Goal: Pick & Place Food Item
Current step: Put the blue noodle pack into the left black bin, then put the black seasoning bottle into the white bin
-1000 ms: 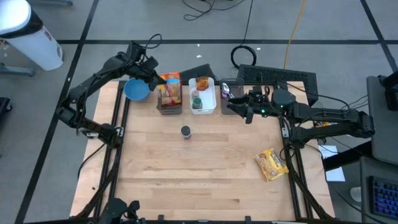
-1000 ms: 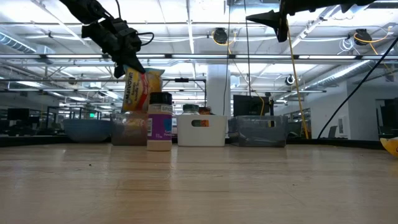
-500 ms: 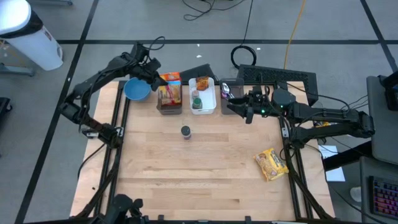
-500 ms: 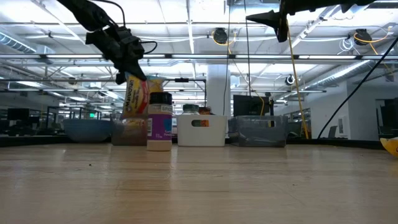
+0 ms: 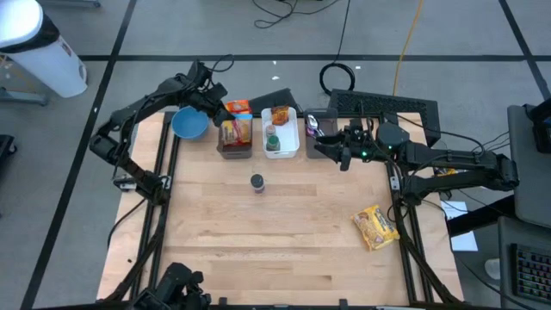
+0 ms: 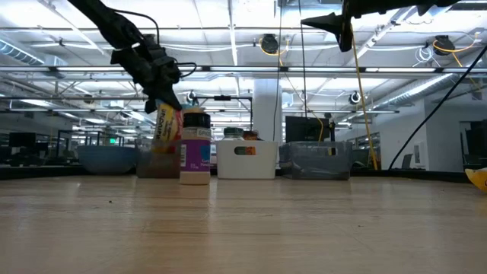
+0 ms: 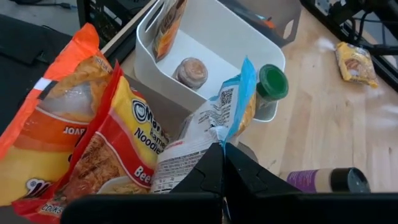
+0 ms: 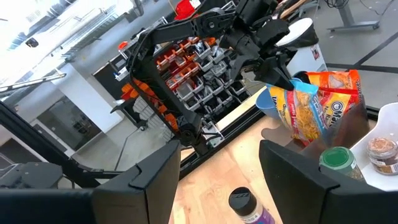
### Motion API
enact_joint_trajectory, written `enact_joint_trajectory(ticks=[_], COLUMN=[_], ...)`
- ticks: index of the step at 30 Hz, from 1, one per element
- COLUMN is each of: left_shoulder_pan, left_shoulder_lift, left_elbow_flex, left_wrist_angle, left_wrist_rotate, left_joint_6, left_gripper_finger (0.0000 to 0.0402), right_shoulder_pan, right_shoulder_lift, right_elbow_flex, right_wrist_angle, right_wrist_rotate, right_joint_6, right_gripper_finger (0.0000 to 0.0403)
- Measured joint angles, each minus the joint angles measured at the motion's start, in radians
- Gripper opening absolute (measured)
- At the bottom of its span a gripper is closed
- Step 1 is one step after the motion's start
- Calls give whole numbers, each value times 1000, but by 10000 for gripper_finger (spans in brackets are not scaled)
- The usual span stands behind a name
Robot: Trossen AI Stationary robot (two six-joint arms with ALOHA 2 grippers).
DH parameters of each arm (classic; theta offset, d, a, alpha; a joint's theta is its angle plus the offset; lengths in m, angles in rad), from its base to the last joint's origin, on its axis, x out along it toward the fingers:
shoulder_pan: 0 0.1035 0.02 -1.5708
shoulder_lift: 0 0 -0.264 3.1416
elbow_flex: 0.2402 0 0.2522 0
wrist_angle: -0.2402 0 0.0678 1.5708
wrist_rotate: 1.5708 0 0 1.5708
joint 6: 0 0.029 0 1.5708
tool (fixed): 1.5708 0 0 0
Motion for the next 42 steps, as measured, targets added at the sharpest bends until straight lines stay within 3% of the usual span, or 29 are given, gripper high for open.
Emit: enact_joint_trajectory(ticks=[11,21,31,42], left_shoulder_pan=[0,0,2,3], left_shoulder_lift=[67,71,71,71], left_elbow_flex=[0,0,0,0], left_wrist_angle=[4,10,10,11], left_wrist_rotate=[-9,-109,-131,-141], left_joint_6=[16,42,54,45], left_gripper_finger=[7,14,12,86], right_shoulder_pan=[0,0,0,0], right_shoulder_lift=[0,0,0,0], right_elbow_flex=[0,0,0,0], right_wrist_angle=[0,0,0,0], right_wrist_rotate=[1,30,30,26], right_joint_6=[0,0,0,23], right_gripper_finger=[212,212,212,212])
